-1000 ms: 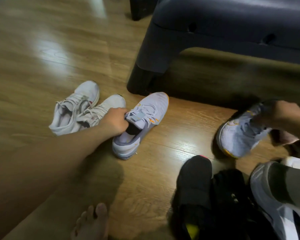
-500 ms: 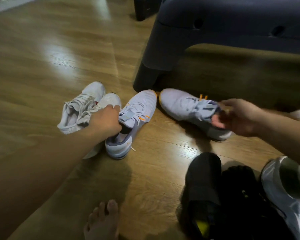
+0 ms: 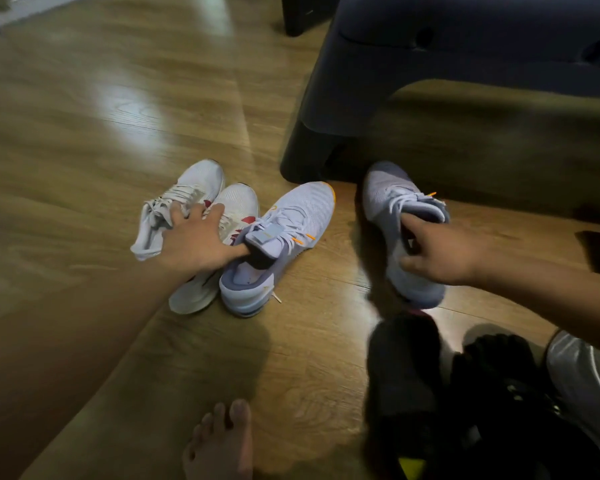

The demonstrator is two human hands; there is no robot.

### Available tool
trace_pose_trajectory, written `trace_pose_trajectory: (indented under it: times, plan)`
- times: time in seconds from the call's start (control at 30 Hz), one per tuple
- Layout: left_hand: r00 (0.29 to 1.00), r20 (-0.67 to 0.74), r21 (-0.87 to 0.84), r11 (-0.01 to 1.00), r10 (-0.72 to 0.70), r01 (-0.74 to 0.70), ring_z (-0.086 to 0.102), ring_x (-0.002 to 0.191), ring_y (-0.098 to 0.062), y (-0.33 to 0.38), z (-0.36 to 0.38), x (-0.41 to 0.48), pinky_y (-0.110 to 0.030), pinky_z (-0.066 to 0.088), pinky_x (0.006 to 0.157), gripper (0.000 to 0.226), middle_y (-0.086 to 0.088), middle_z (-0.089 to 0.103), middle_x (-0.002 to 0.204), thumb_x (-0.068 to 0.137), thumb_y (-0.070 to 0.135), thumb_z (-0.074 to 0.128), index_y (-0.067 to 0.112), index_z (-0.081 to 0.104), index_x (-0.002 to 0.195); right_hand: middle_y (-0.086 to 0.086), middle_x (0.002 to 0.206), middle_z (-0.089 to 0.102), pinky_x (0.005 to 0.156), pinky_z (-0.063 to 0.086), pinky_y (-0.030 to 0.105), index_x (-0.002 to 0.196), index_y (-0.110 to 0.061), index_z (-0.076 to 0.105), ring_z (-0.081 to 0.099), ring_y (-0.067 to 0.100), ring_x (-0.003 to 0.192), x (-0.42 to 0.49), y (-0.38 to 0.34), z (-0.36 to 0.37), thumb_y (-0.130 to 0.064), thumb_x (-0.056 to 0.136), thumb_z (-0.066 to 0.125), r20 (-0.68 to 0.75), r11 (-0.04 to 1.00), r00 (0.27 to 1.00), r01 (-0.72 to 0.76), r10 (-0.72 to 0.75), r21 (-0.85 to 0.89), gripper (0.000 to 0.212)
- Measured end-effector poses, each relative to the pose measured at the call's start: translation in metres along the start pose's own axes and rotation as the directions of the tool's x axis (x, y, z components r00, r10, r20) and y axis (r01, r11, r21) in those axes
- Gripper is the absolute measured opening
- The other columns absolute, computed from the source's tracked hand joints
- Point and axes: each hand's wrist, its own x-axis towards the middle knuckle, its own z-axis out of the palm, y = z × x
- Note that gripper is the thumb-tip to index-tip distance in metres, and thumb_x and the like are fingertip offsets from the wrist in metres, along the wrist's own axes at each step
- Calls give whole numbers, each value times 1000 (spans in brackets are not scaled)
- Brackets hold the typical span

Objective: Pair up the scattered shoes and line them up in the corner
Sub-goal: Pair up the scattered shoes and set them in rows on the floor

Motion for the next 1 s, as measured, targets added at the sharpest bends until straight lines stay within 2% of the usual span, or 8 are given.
trace_pose_trajectory:
  times: [0.17, 0.43, 0.53, 0.63, 0.77, 0.8, 0.9, 1.0]
  plan:
    - [997, -32, 64, 996, 64, -62, 14, 140, -39, -3, 0, 3, -57, 36, 102, 101, -6, 25, 155, 64, 87, 50, 34, 26, 146, 5, 101, 59, 77, 38, 28, 108, -14, 43, 51, 22, 90, 7, -70, 9, -32, 81, 70, 18, 963, 999, 29, -35, 267, 42]
    - [982, 181, 144, 987, 46, -73, 16, 137, -47, 4, -17, 12, -58, 31, 107, 108, -11, 25, 152, 51, 81, 65, 30, 32, 140, 6, 107, 57, 72, 61, 41, 149, -22, 15, 66, 24, 86, 11, -94, 42, -6, 83, 74, 311, 683, 938, -129, -150, 719, 90]
    - [976, 216, 246, 965, 33, -87, 33, 128, -46, 25, -35, 1, -54, 40, 101, 95, -16, 37, 135, 49, 66, 67, 22, 41, 128, 9, 123, 61, 90, 49, 24, 156, -15, 0, 62, 21, 112, 24, -89, 33, -10, 86, 71, 131, 811, 977, 60, -166, 582, 100]
    - [978, -14, 315, 929, 208, -193, 39, 122, -42, 69, -54, -29, -51, 39, 96, 60, -18, 42, 129, 75, 33, 66, 14, 45, 127, 8, 122, 64, 94, 48, 25, 144, -11, 42, 61, 15, 110, 23, -80, 22, -2, 83, 70, 120, 797, 977, 70, -176, 600, 68]
    - [569, -274, 279, 630, 775, -725, 53, 93, -40, 121, -44, -68, -47, 44, 77, 34, -21, 55, 103, 76, 27, 48, 6, 58, 100, -1, 87, 62, 71, 44, 28, 95, -19, 57, 58, 16, 78, -9, -67, 21, -17, 80, 74, -52, 888, 951, 303, -305, 347, 23]
    - [476, -219, 256, 521, 852, -814, 54, 89, -39, 129, -33, -75, -45, 45, 73, 35, -20, 57, 97, 77, 30, 43, 6, 59, 96, -2, 87, 60, 69, 40, 25, 97, -21, 55, 56, 17, 78, -21, -64, 25, -27, 79, 77, 42, 907, 940, 315, -339, 281, 28]
    - [558, 175, 381, 467, 811, -798, 48, 105, -29, 147, 1, -82, -42, 42, 84, 37, -7, 56, 111, 88, 42, 47, 15, 52, 114, 4, 114, 62, 83, 47, 27, 134, -16, 44, 61, 24, 103, -55, -50, 55, -58, 73, 76, 520, 974, 826, 214, -218, 68, 80]
    - [586, 233, 444, 452, 776, -774, 44, 112, -26, 158, 16, -75, -43, 37, 94, 46, -1, 54, 122, 90, 47, 51, 20, 45, 126, 13, 128, 56, 88, 51, 38, 155, -23, 5, 58, 34, 114, -86, -34, 92, -42, 82, 72, 594, 965, 799, 218, -91, -145, 100]
